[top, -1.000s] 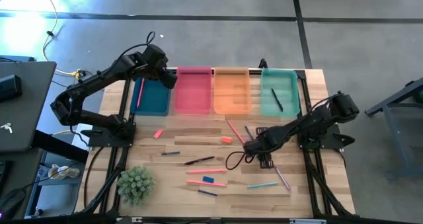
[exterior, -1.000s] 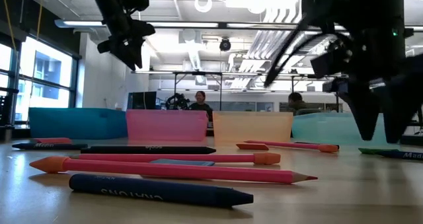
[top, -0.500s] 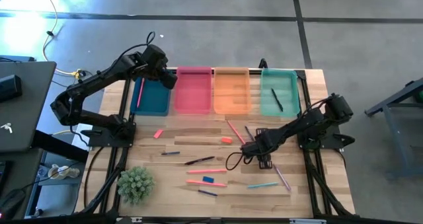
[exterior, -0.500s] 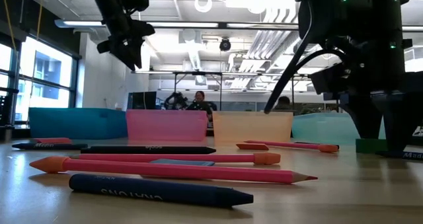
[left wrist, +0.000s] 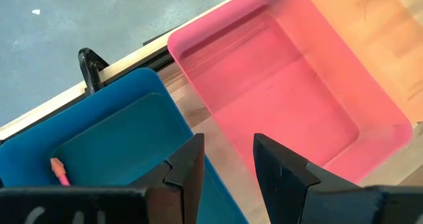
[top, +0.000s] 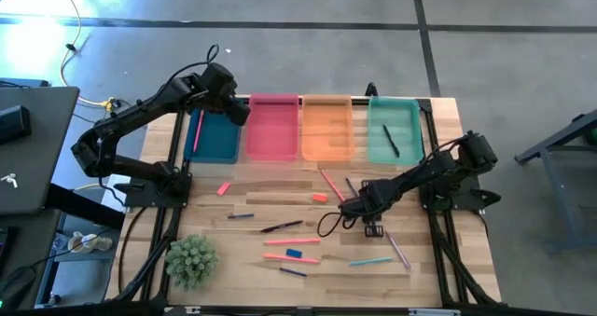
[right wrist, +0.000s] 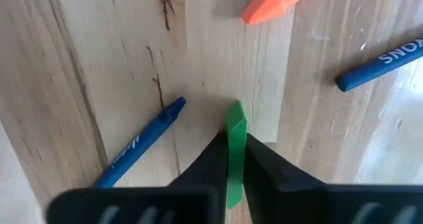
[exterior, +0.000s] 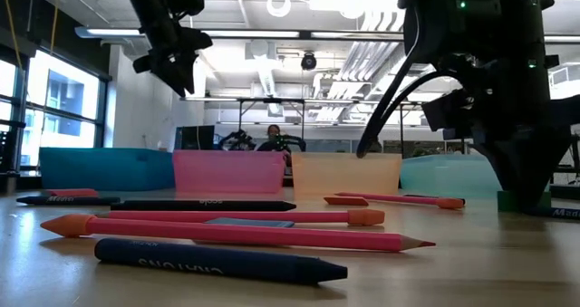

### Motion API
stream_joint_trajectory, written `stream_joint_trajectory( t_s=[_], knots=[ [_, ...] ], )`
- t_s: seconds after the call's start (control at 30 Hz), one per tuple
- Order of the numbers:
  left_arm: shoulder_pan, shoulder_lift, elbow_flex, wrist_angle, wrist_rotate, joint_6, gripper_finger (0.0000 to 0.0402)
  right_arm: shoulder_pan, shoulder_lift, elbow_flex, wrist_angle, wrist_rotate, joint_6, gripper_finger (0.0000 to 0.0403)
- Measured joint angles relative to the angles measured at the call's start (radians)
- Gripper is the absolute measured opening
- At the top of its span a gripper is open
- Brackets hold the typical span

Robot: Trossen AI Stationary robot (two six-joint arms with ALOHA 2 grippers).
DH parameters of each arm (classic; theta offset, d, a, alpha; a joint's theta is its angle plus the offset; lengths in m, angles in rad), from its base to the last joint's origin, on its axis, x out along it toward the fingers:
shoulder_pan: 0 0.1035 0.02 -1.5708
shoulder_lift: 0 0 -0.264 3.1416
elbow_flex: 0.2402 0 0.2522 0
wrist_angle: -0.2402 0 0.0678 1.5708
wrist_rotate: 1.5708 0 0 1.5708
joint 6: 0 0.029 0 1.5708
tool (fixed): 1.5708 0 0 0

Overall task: Sort crayons/erasers/pens/pencils in bins
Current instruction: Put the green eraser into the orange bin

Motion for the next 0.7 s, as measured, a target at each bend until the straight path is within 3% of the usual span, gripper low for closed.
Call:
stream_joint_trajectory(
  t_s=[0.4,0.7],
  knots=[
    [0.000,0.000,0.000,-0.026,0.003,0.044,0.0117,-0.014,-0.116,-0.005,-0.006,-0.012,0.127,0.0005],
    [-0.031,0.000,0.000,-0.021,0.004,0.044,0.0117,-0.130,-0.289,-0.002,0.104,0.028,0.304,0.0003]
  ],
)
